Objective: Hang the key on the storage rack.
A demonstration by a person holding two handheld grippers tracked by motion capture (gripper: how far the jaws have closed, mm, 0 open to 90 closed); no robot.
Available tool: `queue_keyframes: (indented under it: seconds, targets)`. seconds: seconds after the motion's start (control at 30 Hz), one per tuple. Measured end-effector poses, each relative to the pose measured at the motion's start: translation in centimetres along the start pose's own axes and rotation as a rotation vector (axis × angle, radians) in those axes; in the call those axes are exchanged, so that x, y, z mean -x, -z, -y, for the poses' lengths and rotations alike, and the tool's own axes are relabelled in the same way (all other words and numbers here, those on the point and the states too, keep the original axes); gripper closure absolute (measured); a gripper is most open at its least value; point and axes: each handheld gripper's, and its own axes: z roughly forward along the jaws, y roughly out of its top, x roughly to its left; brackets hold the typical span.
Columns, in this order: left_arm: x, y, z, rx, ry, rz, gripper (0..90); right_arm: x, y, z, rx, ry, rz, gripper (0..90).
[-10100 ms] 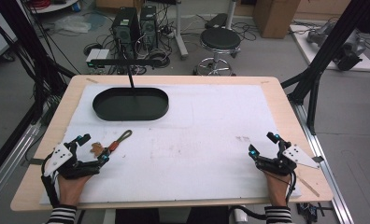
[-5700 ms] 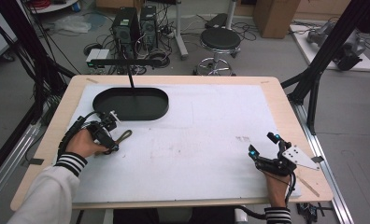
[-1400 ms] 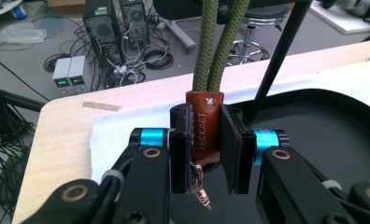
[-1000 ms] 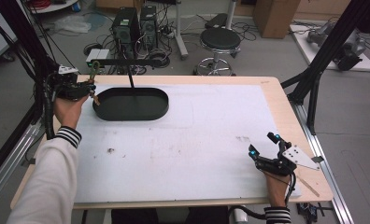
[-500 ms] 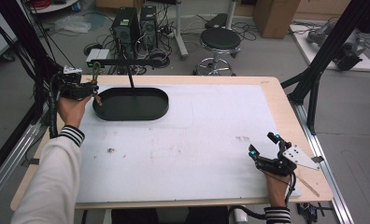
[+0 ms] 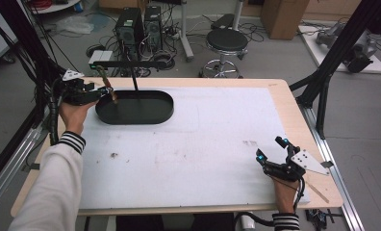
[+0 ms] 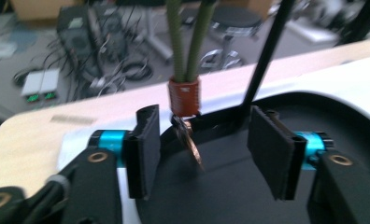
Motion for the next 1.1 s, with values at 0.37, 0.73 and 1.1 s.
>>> queue_keyframes:
  seconds: [0.37,0.73,1.1]
  targets:
    - [1.8,4.1,2.1,0.139,-0.043,0.136,5.8,-0.1,0.0,0.0,-0.001,-0.001,0.001,9.4]
    - [5.5,9.3,6.5,0.263,-0.150,0.267,1.7,-0.1,0.1,0.0,0.003,0.009,0.001,9.3]
    - [7.1,11.5,11.7,0.307,-0.137,0.309,1.7,-0.3,0.0,0.0,0.000,0.015,0.004,9.4]
